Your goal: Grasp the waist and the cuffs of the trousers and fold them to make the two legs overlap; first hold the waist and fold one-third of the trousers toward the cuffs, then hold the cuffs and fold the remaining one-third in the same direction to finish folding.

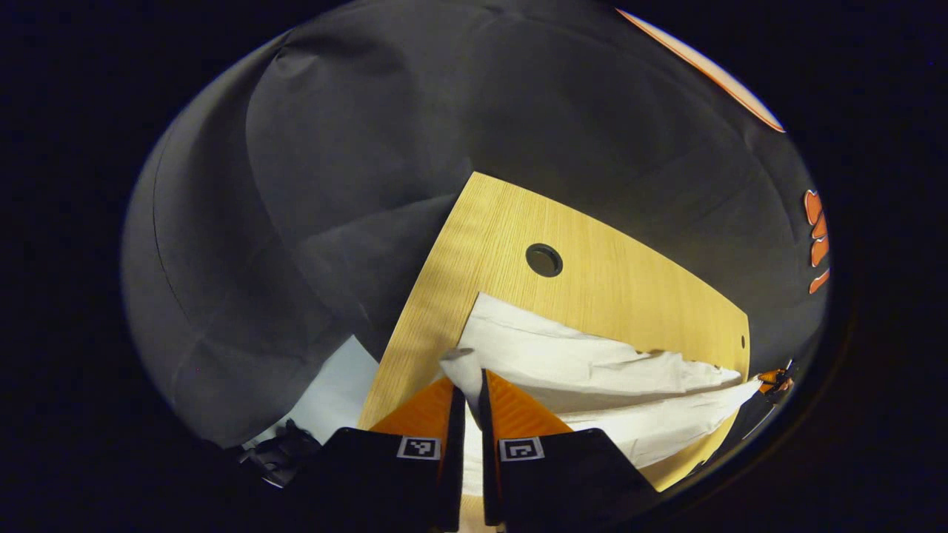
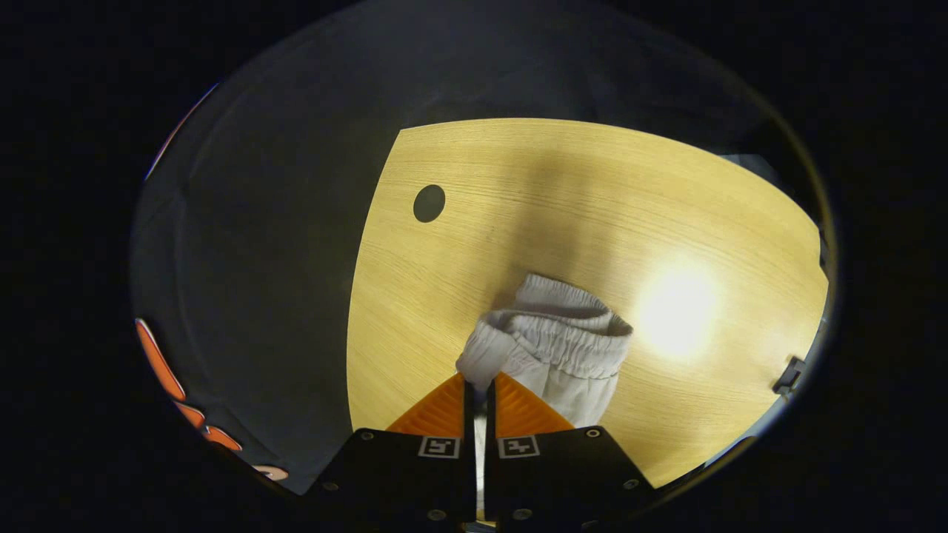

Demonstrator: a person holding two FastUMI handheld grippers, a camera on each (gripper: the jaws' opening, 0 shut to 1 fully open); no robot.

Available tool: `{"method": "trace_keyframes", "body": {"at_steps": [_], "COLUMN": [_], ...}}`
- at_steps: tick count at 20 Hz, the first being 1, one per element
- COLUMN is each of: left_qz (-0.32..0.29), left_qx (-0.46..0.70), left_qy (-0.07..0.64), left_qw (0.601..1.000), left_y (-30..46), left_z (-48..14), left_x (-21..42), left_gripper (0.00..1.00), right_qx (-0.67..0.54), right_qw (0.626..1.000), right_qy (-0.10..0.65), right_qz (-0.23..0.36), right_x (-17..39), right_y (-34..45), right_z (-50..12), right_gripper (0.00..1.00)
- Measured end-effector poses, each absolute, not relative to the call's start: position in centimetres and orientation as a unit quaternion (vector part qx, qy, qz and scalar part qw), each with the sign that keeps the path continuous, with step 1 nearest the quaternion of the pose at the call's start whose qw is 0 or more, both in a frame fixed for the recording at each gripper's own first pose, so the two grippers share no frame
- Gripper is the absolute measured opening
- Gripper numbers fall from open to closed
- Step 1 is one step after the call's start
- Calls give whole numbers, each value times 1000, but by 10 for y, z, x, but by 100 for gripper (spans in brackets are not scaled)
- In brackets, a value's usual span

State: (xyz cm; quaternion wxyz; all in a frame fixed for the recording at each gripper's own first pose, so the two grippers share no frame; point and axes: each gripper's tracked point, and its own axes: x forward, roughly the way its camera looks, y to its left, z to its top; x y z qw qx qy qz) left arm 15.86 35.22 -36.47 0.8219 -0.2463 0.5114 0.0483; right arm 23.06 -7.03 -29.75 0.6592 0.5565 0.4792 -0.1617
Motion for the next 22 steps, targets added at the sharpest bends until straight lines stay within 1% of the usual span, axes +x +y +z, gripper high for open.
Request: {"method": "trace_keyframes", "body": {"at_steps": [2,3,4,5,6,7,8,9,10,11,12,13,14,15,16,17,18,19,20,22], "left_qz": [63,67,69,66,67,68,66,67,68,69,70,69,68,68,67,66,63,65,59,59], "left_qx": [-247,-243,-240,-243,-239,-231,-226,-219,-211,-205,-202,-199,-195,-188,-184,-185,-186,-187,-191,-165], "left_qy": [510,508,505,501,496,493,488,485,483,480,475,468,459,452,447,441,436,434,429,411], "left_qw": [822,824,826,828,832,836,841,844,847,850,854,858,864,869,873,876,878,879,881,895], "left_y": [353,355,357,353,352,354,352,352,352,352,352,350,348,347,345,338,333,327,317,307], "left_z": [-370,-370,-368,-364,-359,-351,-343,-337,-331,-322,-312,-302,-290,-278,-268,-254,-245,-239,-228,-209], "left_x": [160,160,162,163,163,162,161,161,158,156,154,151,150,146,143,136,132,126,120,111], "left_gripper": [18,24,34,45,55,62,69,76,84,91,98,98,100,100,98,100,100,98,100,98], "right_qx": [562,564,567,563,555,544,525,509,496,487,476,466,457,450,446,439,433,428,427,435], "right_qw": [673,682,694,705,715,722,733,741,746,751,751,753,752,746,742,739,739,739,737,731], "right_qy": [457,443,425,412,406,407,411,417,421,424,434,441,451,467,477,487,491,494,496,496], "right_qz": [-150,-141,-130,-127,-128,-132,-134,-136,-139,-140,-144,-146,-150,-153,-155,-157,-160,-163,-168,-174], "right_x": [240,250,258,262,259,255,247,237,228,220,210,203,195,185,181,176,173,172,169,170], "right_y": [-72,-70,-72,-77,-80,-85,-92,-97,-101,-103,-104,-105,-105,-102,-101,-99,-100,-102,-103,-103], "right_z": [-287,-285,-277,-270,-269,-271,-276,-278,-280,-282,-288,-295,-303,-314,-322,-335,-342,-349,-356,-366], "right_gripper": [12,15,19,30,37,46,53,57,65,69,76,79,85,88,90,82,92,93,94,94]}}
